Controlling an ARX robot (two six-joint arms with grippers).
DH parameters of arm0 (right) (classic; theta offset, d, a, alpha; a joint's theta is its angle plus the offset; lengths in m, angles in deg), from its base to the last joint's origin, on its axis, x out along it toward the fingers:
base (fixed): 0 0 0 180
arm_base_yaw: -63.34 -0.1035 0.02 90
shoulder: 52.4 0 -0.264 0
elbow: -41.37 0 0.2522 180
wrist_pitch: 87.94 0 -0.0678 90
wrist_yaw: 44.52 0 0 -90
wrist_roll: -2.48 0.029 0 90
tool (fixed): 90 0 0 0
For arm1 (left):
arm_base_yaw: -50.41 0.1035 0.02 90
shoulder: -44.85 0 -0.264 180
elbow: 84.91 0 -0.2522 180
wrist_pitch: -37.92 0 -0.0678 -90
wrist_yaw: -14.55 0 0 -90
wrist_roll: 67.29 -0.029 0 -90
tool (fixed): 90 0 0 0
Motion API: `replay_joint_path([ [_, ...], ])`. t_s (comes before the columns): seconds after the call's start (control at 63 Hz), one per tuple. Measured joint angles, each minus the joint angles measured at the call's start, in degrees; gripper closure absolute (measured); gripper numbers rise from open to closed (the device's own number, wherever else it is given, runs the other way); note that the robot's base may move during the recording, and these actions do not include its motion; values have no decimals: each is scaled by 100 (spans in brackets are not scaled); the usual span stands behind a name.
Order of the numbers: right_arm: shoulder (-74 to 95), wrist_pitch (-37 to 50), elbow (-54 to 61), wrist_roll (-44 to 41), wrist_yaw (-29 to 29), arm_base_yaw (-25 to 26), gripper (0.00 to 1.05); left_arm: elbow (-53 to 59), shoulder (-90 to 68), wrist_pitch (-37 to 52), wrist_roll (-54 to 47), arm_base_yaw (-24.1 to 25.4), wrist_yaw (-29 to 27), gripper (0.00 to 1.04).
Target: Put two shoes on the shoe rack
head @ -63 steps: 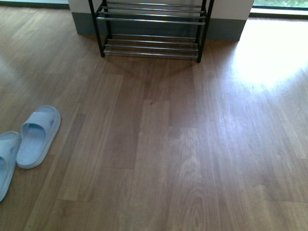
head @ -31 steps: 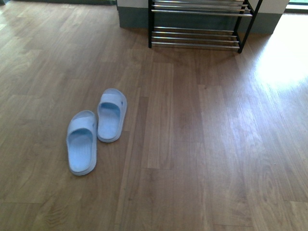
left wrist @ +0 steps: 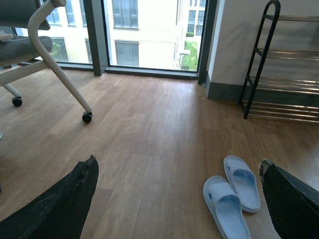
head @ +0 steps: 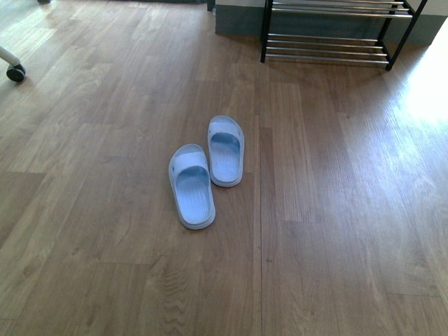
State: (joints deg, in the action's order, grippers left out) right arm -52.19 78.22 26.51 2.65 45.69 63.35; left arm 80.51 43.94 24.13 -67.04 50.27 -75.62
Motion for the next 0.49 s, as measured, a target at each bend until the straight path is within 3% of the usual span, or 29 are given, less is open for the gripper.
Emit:
replay_joint_path([
  [0.492,0,0,0,0,2,0,9,0,0,0,2,0,-7,9],
])
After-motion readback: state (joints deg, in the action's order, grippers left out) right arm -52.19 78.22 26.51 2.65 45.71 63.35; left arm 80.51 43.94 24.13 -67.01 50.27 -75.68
